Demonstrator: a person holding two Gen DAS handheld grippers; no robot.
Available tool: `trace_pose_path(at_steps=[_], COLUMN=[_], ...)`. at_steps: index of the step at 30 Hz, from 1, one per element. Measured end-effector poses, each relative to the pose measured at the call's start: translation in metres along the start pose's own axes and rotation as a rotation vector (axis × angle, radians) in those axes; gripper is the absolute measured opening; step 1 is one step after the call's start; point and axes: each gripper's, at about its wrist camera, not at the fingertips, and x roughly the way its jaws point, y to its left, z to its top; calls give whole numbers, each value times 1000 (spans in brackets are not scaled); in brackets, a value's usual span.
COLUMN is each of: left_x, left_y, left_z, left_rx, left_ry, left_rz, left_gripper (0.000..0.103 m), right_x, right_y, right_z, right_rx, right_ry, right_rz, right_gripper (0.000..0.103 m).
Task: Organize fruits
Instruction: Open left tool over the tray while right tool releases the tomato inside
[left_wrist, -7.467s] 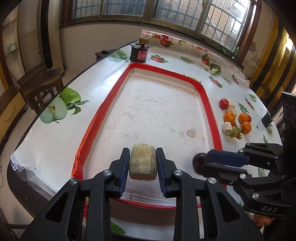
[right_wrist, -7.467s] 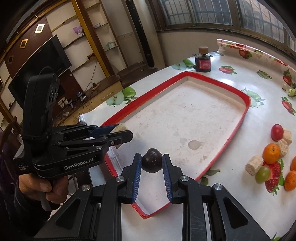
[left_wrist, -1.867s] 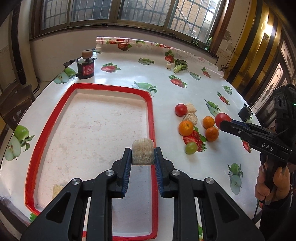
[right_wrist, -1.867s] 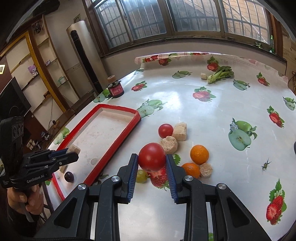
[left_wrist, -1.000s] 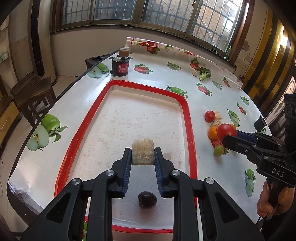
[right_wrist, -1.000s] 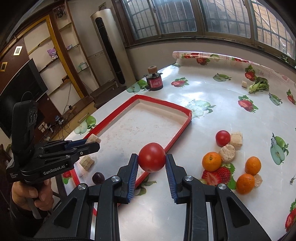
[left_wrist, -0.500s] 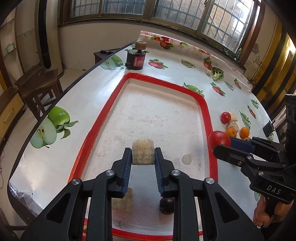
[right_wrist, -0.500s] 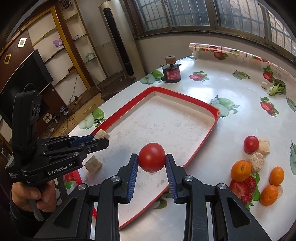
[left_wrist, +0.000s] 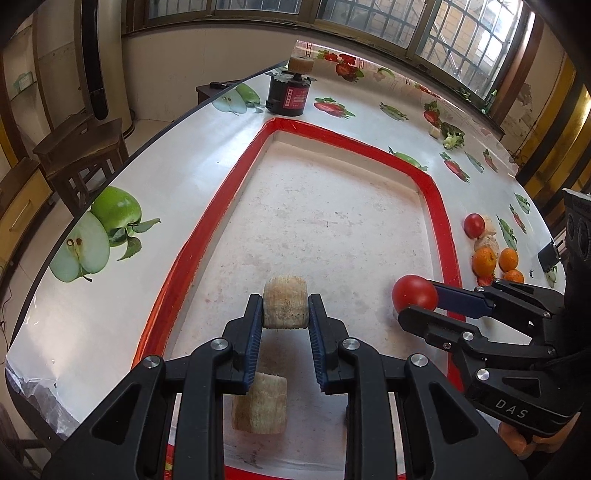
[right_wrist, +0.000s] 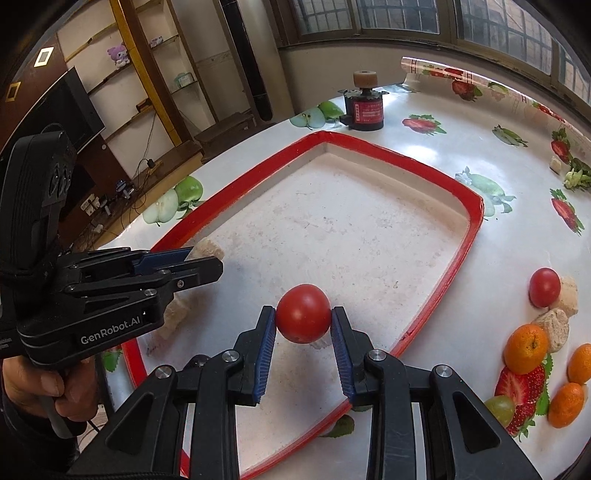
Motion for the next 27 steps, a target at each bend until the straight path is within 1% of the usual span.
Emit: trace_pose_path(at_steps=[4, 6, 9, 10, 11, 12, 13, 14, 16, 21, 27], left_x=[8, 8, 7, 7, 7, 6, 4, 2, -1, -7, -15], left_y=[4, 4, 6, 7, 8, 8, 9, 9, 8, 4, -6], left_z=[-3, -4, -4, -3, -3, -3, -3, -3, -4, -5, -8], left_rx=[-8, -11, -23, -30, -36, -41, -45, -45, -43, -38, -22], left_ry=[24, 19, 27, 30, 31, 32, 28, 20, 16, 7, -6], left_rz=[12, 8, 3, 0, -1, 2, 10, 13, 14, 20, 17], left_gripper=[22, 22, 23, 27, 36, 43, 53, 55, 54, 54, 54], right_x=[11, 14, 17, 16, 15, 13, 11, 7, -1, -24, -52], right_y=[2, 2, 3, 3, 3, 2, 2, 1, -1, -8, -22], right_z=[0, -1, -1, -1, -1, -1, 0, 0, 0, -3, -13], right_rx=[-10, -12, -12, -11, -10, -8, -4, 0, 3, 24, 61], right_ry=[25, 32, 38, 39, 36, 32, 26, 17, -1, -39, -83], right_rz=[-6, -4, -1, -5, -6, -3, -1, -2, -4, -8, -23], right_gripper=[32, 34, 34, 34, 34, 35, 38, 42, 44, 44, 47])
